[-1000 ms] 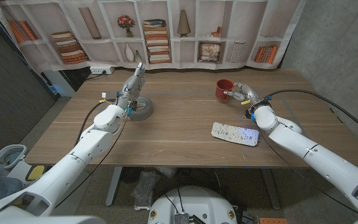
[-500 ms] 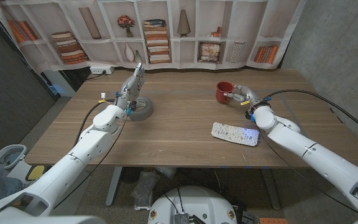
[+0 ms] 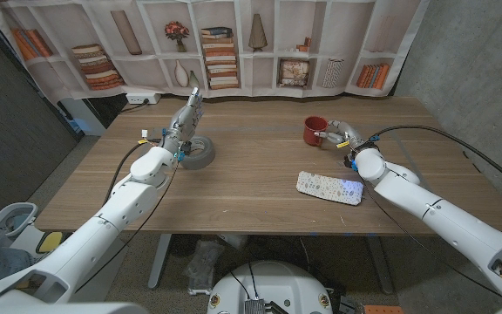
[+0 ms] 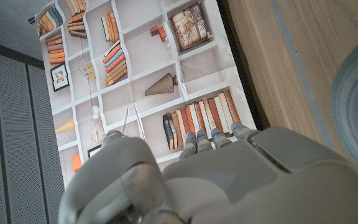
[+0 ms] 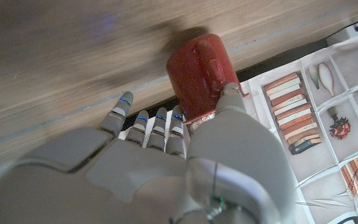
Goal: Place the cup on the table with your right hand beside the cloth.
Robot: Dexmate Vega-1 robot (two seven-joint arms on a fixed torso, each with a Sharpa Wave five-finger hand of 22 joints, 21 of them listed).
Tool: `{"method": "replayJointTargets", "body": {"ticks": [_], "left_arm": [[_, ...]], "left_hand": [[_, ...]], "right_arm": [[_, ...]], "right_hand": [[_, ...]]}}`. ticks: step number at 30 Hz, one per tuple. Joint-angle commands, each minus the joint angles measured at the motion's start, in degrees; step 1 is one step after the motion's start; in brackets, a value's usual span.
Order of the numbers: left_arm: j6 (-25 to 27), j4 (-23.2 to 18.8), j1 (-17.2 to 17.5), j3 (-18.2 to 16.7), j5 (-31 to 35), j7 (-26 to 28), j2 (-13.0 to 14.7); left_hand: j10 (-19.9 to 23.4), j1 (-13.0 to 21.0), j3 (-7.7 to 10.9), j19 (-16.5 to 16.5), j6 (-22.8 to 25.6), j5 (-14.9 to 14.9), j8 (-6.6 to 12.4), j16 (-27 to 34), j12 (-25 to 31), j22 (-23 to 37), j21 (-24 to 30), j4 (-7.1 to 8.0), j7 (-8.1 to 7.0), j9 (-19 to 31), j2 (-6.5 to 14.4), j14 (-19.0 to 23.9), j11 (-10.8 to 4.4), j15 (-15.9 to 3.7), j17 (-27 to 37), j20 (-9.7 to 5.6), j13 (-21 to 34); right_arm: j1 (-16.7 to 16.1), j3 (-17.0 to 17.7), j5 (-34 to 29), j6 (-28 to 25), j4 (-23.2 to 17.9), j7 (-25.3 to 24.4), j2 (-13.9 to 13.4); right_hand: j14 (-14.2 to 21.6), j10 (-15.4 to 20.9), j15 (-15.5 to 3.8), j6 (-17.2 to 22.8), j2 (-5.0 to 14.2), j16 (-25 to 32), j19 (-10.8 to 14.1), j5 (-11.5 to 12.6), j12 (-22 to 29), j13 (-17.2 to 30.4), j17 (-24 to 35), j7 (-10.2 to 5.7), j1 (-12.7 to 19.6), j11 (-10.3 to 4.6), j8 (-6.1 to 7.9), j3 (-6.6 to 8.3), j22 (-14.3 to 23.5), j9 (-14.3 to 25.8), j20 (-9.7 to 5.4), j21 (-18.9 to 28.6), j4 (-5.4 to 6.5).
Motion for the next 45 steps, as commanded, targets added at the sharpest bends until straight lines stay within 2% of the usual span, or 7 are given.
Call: {"method": "replayJointTargets", "body": {"ticks": [1,35,38,45], "left_arm": [[-0.2,0.6,-0.3,0.2,0.0,-0.2,-0.4],[-0.2,-0.3,0.7,0.1,0.1,0.4,-0.2],[-0.2,-0.6,0.7,0.0,0.1,0.5,-0.1],[-0.2,-0.7,0.9,0.0,0.1,0.7,-0.1]], "left_hand": [[0.0,0.5,-0.47,-1.2,0.0,-0.2,-0.02,-0.1,-0.1,0.3,0.5,-0.18,-0.28,0.2,0.3,0.2,-0.13,0.04,0.1,-1.50,0.3],[0.1,0.8,-0.67,-1.2,0.2,-0.2,-0.01,-0.1,-0.1,0.3,0.5,-0.22,-0.25,0.2,0.5,0.2,-0.11,-0.03,0.1,-1.43,0.3],[0.1,0.8,-0.68,-1.2,0.1,-0.2,-0.03,-0.1,-0.1,0.3,0.5,-0.22,-0.37,0.2,0.5,0.2,-0.08,-0.07,0.1,-1.42,0.3],[0.1,0.9,-0.71,-1.2,0.2,-0.2,-0.03,-0.1,-0.1,0.3,0.5,-0.23,-0.34,0.2,0.6,0.2,-0.01,-0.08,0.1,-1.36,0.3]], "right_arm": [[0.6,-0.5,-0.2,-1.0,0.4,0.4,0.0],[0.8,-1.0,0.9,-1.8,1.4,1.1,0.1],[0.6,-0.9,1.1,-1.7,1.3,1.0,0.0],[0.7,-1.0,1.1,-2.1,1.0,1.3,-0.3]], "right_hand": [[0.4,0.3,0.05,9.0,0.22,0.1,0.4,-0.2,-0.3,0.0,0.2,-8.56,0.2,0.05,0.06,0.39,0.2,0.1,0.31,0.0,-0.19],[0.8,0.5,0.06,9.0,0.14,0.1,0.3,-0.7,-0.5,0.1,0.2,-8.56,-0.3,0.05,-0.47,0.41,0.2,0.2,0.35,-0.1,0.09],[0.7,0.5,0.07,7.1,-0.11,0.0,0.1,-0.9,-0.6,0.1,0.3,-8.56,-0.7,0.07,-1.46,0.25,0.2,0.1,0.34,-0.1,0.25],[0.5,0.2,0.17,5.6,-0.38,0.0,0.1,-1.0,-0.9,0.1,0.3,-8.18,-1.2,0.16,-2.33,0.04,0.2,0.0,0.46,-0.1,0.45]]}}
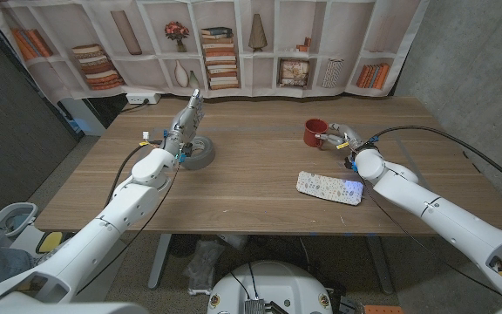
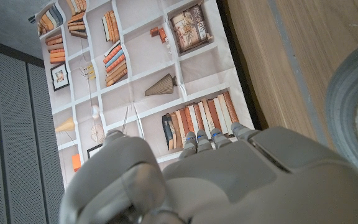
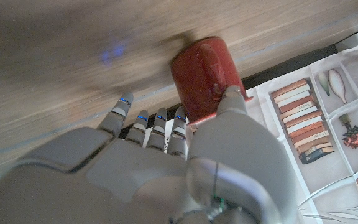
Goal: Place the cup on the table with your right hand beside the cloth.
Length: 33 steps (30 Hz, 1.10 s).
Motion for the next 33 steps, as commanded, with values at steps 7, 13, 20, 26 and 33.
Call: {"method": "replayJointTargets", "body": {"ticks": [7,13,20,26,33], "left_arm": [[0.3,-0.5,0.5,-0.2,0.0,0.3,0.2],[0.5,-0.9,0.5,-0.3,0.1,0.5,0.4],[0.7,-1.0,0.3,-0.2,0.2,0.4,0.5],[0.8,-0.8,0.0,-0.1,0.2,0.3,0.4],[0.7,-0.3,-0.2,0.0,0.1,0.1,0.2]], "left_hand": [[0.1,0.5,-0.52,-1.2,-0.1,0.0,-0.03,-0.1,-0.1,0.3,0.5,-0.01,-0.01,0.2,0.2,0.3,-0.03,0.00,0.1,-1.40,0.3],[0.1,0.6,-0.55,-1.2,-0.1,0.0,-0.04,-0.1,-0.1,0.3,0.5,-0.02,-0.01,0.2,0.3,0.2,-0.04,0.00,0.1,-1.37,0.3],[0.1,0.6,-0.58,-1.2,-0.1,0.0,-0.04,-0.1,-0.1,0.3,0.5,-0.02,0.03,0.2,0.3,0.2,-0.09,0.05,0.1,-1.38,0.3],[0.1,0.7,-0.62,-1.2,-0.1,0.0,-0.06,-0.1,-0.1,0.3,0.5,-0.03,0.01,0.2,0.4,0.2,-0.04,0.04,0.1,-1.37,0.3],[0.1,0.8,-0.67,-1.2,-0.1,0.0,-0.07,-0.1,-0.1,0.3,0.5,-0.03,0.03,0.2,0.4,0.3,0.04,-0.03,0.1,-1.36,0.3]], "right_arm": [[0.0,-0.2,0.4,-0.8,-0.5,0.7,-0.5],[0.0,-0.1,0.4,-1.1,-0.9,0.9,-0.8],[-0.1,-0.1,0.5,-1.3,-1.1,1.0,-1.0],[0.1,-0.2,0.7,-1.5,-1.1,1.5,-1.1],[0.3,-0.3,0.6,-1.8,-1.1,1.8,-1.2]], "right_hand": [[-0.5,-0.7,0.37,2.1,-0.27,-0.2,-0.2,-0.3,-0.4,0.1,0.3,-6.01,-1.2,-0.12,-1.73,-0.36,0.2,0.0,0.59,-0.2,0.47],[-0.7,-1.3,0.48,0.5,-1.01,-0.3,-0.6,-0.3,-0.8,0.1,0.3,-6.15,-1.6,-0.05,-2.57,-0.72,0.2,-0.1,0.87,-0.4,0.43],[-1.4,-2.1,0.71,-1.9,-2.20,-0.5,-0.9,-0.1,-1.2,0.1,0.3,-5.40,-2.2,-0.08,-3.65,-1.37,0.2,-0.2,1.03,-0.4,0.40],[-2.0,-3.1,1.08,-5.1,-2.87,-0.5,-1.2,0.2,-1.8,0.2,0.3,-4.57,-2.8,0.52,-4.69,-1.86,0.2,-0.2,1.21,-0.4,0.51],[-3.4,-4.8,1.47,-9.8,-3.60,-0.6,-1.9,0.9,-2.6,0.2,0.3,-2.74,-3.4,1.95,-5.32,-2.41,0.2,-0.2,1.66,-0.5,0.59]]}}
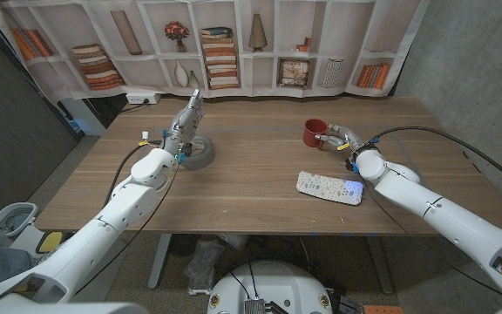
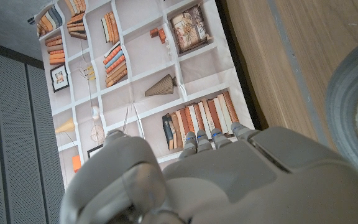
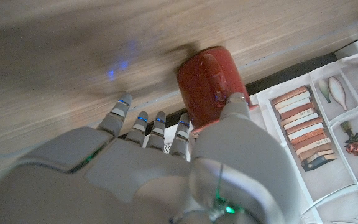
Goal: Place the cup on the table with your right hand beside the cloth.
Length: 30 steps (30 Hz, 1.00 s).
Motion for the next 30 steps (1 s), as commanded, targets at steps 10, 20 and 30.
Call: {"method": "replayJointTargets", "body": {"ticks": [10,20,30], "left_arm": [[-0.2,0.8,-0.3,0.2,-0.1,-0.4,-0.3],[-0.4,0.9,-0.2,0.1,-0.2,-0.5,-0.3],[-0.4,1.2,-0.3,0.0,-0.3,-0.6,-0.3]], "left_hand": [[0.2,0.6,-0.59,-1.3,-0.1,-0.1,-0.09,-0.1,-0.1,0.3,0.5,0.13,-0.01,0.2,0.3,0.3,0.04,-0.04,0.1,-1.36,0.3],[0.1,0.7,-0.67,-1.3,0.0,-0.1,-0.09,-0.1,-0.2,0.3,0.4,0.13,0.06,0.2,0.3,0.3,-0.05,0.00,0.1,-1.35,0.3],[0.2,0.8,-0.74,-1.3,0.0,-0.1,-0.09,-0.1,-0.1,0.3,0.4,0.13,0.06,0.2,0.4,0.3,0.00,0.03,0.1,-1.35,0.3]], "right_arm": [[0.5,-0.3,0.1,-0.5,-0.3,1.0,-0.4],[0.7,-0.5,0.1,-0.9,-0.5,1.4,-0.5],[0.8,-0.5,-0.1,-0.9,-0.9,1.5,-0.8]], "right_hand": [[-2.2,-2.3,0.58,-4.8,-1.85,-0.5,-1.1,1.2,-1.0,0.1,0.3,1.44,-0.4,0.77,-0.17,-1.10,0.2,0.2,0.73,-0.1,-0.11],[-4.2,-5.5,1.72,-10.3,-3.03,-0.5,-2.2,2.3,-2.0,0.1,0.3,2.50,-1.8,2.02,-0.42,-2.25,0.2,0.1,1.34,-0.2,0.32],[-5.1,-7.0,2.15,-14.5,-3.73,-0.4,-2.8,3.1,-2.3,0.2,0.3,3.24,-2.7,2.51,-0.54,-3.02,0.2,0.1,1.58,-0.2,0.61]]}}
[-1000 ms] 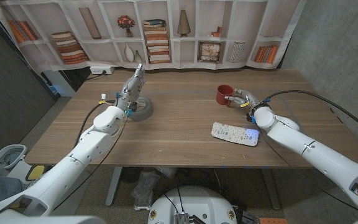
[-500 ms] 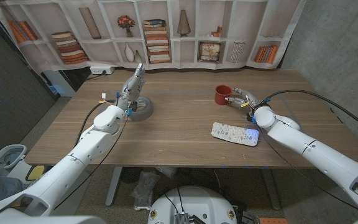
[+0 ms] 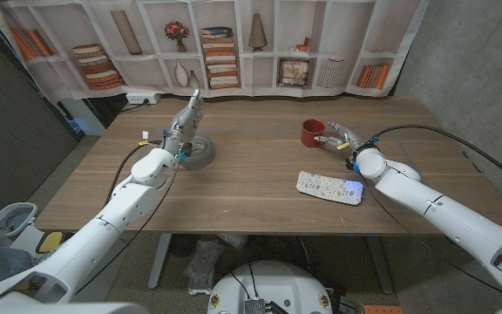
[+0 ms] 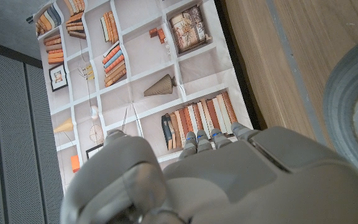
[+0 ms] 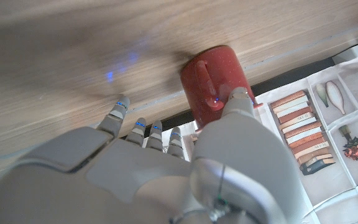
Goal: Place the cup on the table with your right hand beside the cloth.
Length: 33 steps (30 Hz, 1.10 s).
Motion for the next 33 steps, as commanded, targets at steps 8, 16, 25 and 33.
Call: {"method": "replayJointTargets", "body": {"ticks": [8,16,25,33], "left_arm": [[-0.2,0.5,-0.1,-0.1,-0.2,-0.4,0.0],[-0.3,0.7,-0.2,-0.1,-0.2,-0.6,0.0],[0.0,0.5,-0.4,0.0,-0.2,-0.6,0.1],[0.1,0.2,-0.5,0.0,0.0,-0.4,0.3]], "left_hand": [[0.1,0.5,-0.42,-1.2,0.0,-0.1,-0.09,-0.1,-0.2,0.3,0.5,0.05,0.09,0.2,0.1,0.3,0.02,-0.09,0.1,-1.39,0.3],[0.1,0.5,-0.47,-1.3,0.0,-0.1,-0.09,-0.1,-0.2,0.3,0.4,0.05,0.05,0.2,0.1,0.3,-0.04,-0.05,0.1,-1.39,0.3],[0.2,0.6,-0.52,-1.4,0.0,-0.1,-0.10,-0.1,-0.1,0.3,0.4,0.06,0.05,0.2,0.1,0.3,-0.05,0.01,0.1,-1.40,0.3],[0.2,0.6,-0.58,-1.4,0.1,-0.2,-0.09,-0.1,-0.1,0.3,0.4,0.07,0.02,0.2,0.2,0.3,-0.06,-0.06,0.1,-1.41,0.3]], "right_arm": [[-0.1,0.0,-0.4,-0.6,-1.4,0.2,-0.6],[-0.3,0.1,-0.5,-0.9,-2.3,0.3,-1.0],[-1.0,0.7,-0.5,-1.0,-3.8,0.2,-1.7],[-1.5,1.4,-0.4,-0.5,-4.9,0.2,-2.3]], "right_hand": [[-0.9,-1.2,0.24,-1.3,-0.50,0.0,-0.9,0.6,-0.2,0.2,0.4,0.05,-0.4,0.49,0.14,-0.61,0.2,0.0,0.60,-0.3,-0.04],[-0.9,-1.2,0.32,-0.6,-0.69,0.1,-0.9,0.8,-0.1,0.2,0.4,0.04,-0.8,0.63,0.69,-0.87,0.2,0.0,0.68,-0.2,0.11],[-0.8,-1.1,0.43,0.6,-0.77,0.3,-0.8,1.1,0.1,0.2,0.4,-0.18,-1.2,0.80,1.31,-1.13,0.2,0.0,0.67,-0.1,0.33],[-0.7,-0.8,0.49,0.8,-0.80,0.4,-0.6,1.3,0.3,0.2,0.4,-0.25,-1.5,0.83,1.46,-1.31,0.2,0.0,0.70,0.0,0.47]]}}
